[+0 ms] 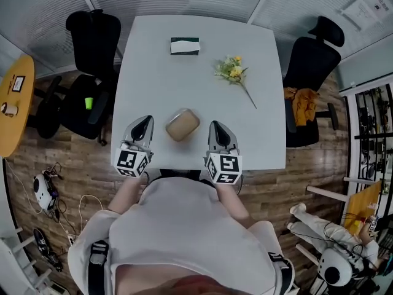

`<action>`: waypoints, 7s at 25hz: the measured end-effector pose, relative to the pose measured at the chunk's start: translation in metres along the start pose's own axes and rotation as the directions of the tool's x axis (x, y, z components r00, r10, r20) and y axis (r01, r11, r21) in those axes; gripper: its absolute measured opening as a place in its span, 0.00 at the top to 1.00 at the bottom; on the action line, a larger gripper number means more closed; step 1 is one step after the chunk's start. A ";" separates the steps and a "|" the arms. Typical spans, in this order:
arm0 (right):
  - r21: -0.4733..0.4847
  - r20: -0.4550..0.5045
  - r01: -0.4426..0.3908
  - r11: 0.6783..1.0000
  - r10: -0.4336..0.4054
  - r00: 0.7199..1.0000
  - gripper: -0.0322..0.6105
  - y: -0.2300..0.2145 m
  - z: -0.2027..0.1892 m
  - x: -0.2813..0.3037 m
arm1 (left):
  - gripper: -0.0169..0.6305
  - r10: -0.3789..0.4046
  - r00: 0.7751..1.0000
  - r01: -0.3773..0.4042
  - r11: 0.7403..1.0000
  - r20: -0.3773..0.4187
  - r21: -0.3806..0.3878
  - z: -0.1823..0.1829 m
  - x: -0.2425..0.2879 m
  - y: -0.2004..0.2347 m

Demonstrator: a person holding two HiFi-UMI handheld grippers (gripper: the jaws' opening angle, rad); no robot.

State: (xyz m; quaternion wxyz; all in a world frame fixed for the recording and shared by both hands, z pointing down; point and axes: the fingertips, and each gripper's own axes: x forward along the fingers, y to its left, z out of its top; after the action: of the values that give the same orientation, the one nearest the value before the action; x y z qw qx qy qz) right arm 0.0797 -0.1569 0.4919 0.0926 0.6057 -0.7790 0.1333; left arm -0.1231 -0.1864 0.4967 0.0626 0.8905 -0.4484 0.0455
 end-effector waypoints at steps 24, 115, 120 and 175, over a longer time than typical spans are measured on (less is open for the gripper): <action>0.000 -0.244 -0.051 0.999 0.050 0.969 0.94 0.017 -0.102 0.001 | 0.96 -0.049 0.980 0.031 0.995 -0.191 -0.094 -0.088 -0.010 -0.033; 0.593 -0.540 0.099 0.799 0.303 0.785 0.61 -0.042 -0.263 0.128 | 0.96 -0.063 0.962 0.035 0.994 -0.266 -0.106 -0.100 0.024 -0.012; 0.638 -0.517 0.099 0.764 0.330 0.789 0.62 -0.043 -0.267 0.129 | 0.96 -0.078 0.960 0.061 0.996 -0.271 -0.069 -0.100 0.028 -0.017; 0.504 -0.332 -0.082 0.860 0.280 0.901 0.88 -0.026 -0.163 0.108 | 0.96 -0.071 0.977 0.059 0.996 -0.199 -0.066 -0.076 0.007 -0.021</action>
State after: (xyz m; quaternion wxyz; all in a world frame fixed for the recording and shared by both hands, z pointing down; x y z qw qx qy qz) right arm 0.0748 -0.2096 0.6816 0.0818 0.4926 -0.7413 0.4486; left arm -0.1036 -0.1678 0.5709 0.1355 0.8933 -0.4113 0.1200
